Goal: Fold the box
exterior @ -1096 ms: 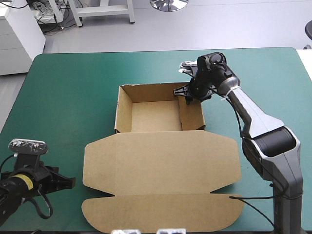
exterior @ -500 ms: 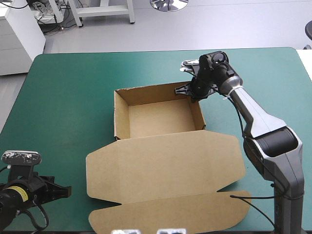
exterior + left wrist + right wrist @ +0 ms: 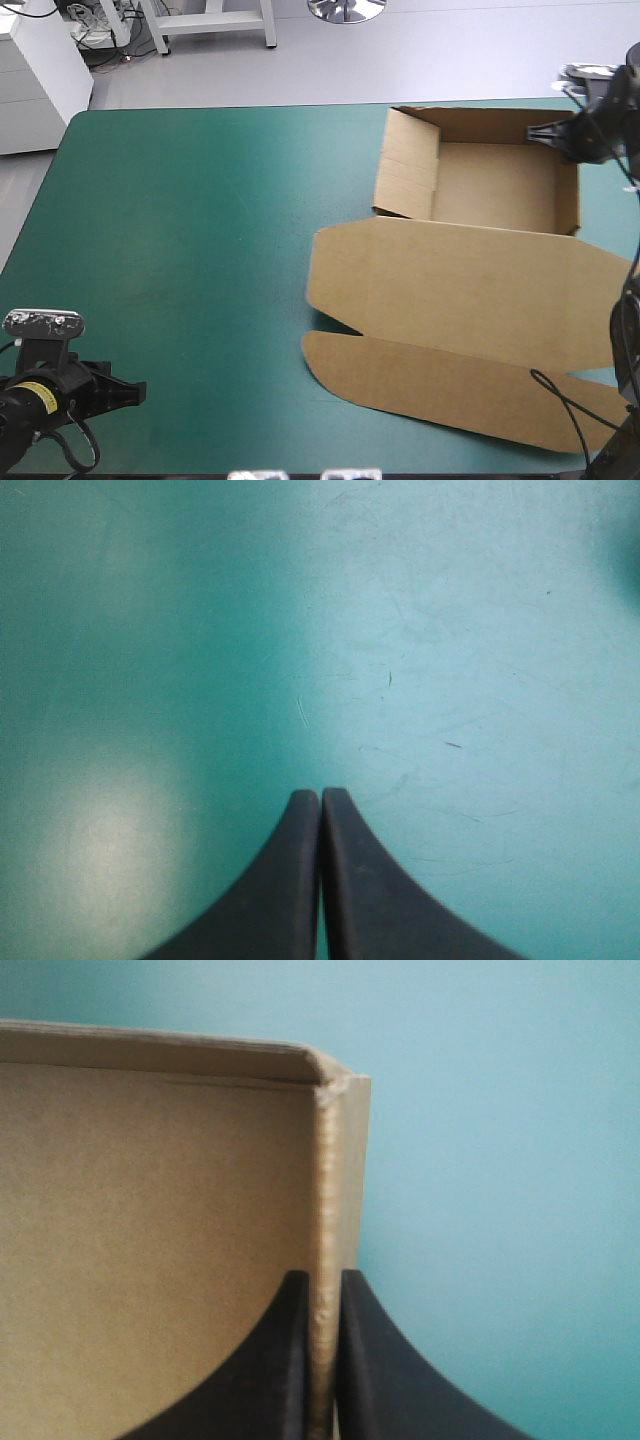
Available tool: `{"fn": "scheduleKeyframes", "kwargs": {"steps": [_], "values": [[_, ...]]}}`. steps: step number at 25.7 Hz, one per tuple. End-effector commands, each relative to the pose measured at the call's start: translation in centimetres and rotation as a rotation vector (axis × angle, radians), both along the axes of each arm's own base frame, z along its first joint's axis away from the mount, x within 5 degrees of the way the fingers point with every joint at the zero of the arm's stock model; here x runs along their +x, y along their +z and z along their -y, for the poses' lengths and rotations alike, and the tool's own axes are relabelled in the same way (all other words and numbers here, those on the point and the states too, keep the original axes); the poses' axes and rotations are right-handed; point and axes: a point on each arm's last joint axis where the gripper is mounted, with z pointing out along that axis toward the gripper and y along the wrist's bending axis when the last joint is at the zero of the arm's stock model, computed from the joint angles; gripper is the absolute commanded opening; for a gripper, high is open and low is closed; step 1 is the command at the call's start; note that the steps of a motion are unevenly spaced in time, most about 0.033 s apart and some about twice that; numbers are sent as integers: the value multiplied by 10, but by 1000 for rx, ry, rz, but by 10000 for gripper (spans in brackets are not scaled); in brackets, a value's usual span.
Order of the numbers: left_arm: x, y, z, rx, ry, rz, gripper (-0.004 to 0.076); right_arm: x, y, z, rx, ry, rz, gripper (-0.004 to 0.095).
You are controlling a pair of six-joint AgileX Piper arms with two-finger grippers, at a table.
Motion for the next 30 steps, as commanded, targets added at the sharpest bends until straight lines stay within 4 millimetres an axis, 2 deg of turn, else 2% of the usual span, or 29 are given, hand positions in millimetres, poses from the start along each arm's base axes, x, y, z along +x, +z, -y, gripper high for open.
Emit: {"fn": "scheduleKeyframes", "kwargs": {"steps": [1,2,3,8,11,15,17,20,24,30], "values": [[2,8,0,-12,4,42,-10,-38,13,55,-43,-118,-7,-19],[2,8,0,-13,3,46,-10,-50,1,89,4,-217,-44,-19],[2,8,0,-13,3,46,-10,-61,-8,115,60,-282,-61,-19],[2,8,1,-16,2,45,-10,-85,-21,166,77,-414,-80,-15],[2,8,1,-16,2,45,-10,-82,-28,170,69,-419,-83,7],[2,8,1,-16,2,45,-10,-75,-34,167,131,-417,-78,257],[2,8,1,-16,2,45,-10,-74,-34,167,135,-402,-70,349],[2,8,0,-13,3,47,-10,-73,-31,166,127,-374,-57,397],[2,8,0,-13,3,47,-10,-75,-14,166,108,-373,-19,397],[3,8,0,-11,0,51,-10,-95,41,152,48,-362,142,397]]}}
